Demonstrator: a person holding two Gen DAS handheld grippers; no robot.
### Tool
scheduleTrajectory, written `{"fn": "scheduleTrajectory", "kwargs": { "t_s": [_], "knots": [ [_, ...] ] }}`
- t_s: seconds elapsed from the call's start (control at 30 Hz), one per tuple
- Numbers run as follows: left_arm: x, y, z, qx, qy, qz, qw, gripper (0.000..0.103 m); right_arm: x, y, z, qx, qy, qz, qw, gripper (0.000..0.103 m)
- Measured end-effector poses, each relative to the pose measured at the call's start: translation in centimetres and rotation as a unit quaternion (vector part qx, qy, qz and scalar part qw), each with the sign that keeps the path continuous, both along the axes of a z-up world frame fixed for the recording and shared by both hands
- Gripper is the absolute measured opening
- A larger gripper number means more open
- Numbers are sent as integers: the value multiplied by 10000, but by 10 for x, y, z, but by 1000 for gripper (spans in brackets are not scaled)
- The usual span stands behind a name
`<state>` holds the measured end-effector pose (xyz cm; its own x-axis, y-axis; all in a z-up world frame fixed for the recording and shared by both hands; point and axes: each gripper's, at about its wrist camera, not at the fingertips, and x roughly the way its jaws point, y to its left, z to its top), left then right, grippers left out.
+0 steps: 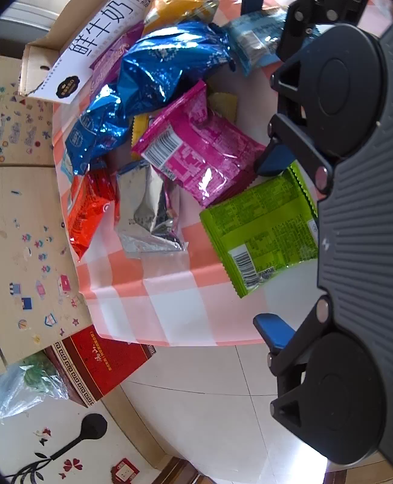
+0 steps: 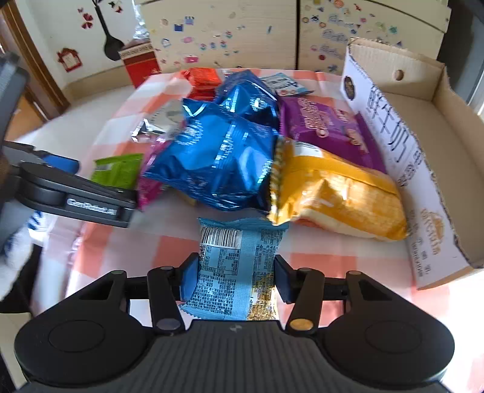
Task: Organize snacks
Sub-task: 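Close right tool on light-blue packet while left tool grasps green packet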
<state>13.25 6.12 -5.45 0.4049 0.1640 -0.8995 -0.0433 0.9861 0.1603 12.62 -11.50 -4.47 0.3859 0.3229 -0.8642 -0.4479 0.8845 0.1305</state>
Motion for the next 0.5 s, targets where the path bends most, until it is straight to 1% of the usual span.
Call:
{"fn": "scheduleTrajectory", "kwargs": {
  "t_s": [0.03, 0.1, 0.13, 0.2, 0.23, 0.3, 0.4, 0.5],
  "knots": [
    [0, 0, 0, -31, -5, -9, 10000, 93, 0, 1, 1, 67, 20, 34, 10000, 58],
    [-1, 1, 2, -129, -18, -11, 9999, 85, -1, 2, 4, 162, 5, 121, 9998, 58],
    [-1, 1, 2, -183, -23, -17, 9998, 82, -1, 2, 5, 203, -7, 153, 9997, 58],
    [-3, 0, 4, -259, -39, -60, 9996, 72, -1, 3, 8, 303, -11, 181, 9994, 58],
    [-3, -1, 4, -266, -54, -85, 9996, 70, 0, 3, 9, 360, -16, 188, 9992, 57],
    [-5, -3, 6, -209, -87, -132, 9997, 63, -1, 2, 13, 463, -55, 211, 9987, 57],
    [-8, -3, 7, -211, -125, -187, 9995, 57, 0, 2, 17, 542, -143, 215, 9982, 56],
    [-11, 1, 11, -341, -165, -144, 9992, 52, 1, 0, 18, 565, -143, 179, 9981, 56]
  ]
}}
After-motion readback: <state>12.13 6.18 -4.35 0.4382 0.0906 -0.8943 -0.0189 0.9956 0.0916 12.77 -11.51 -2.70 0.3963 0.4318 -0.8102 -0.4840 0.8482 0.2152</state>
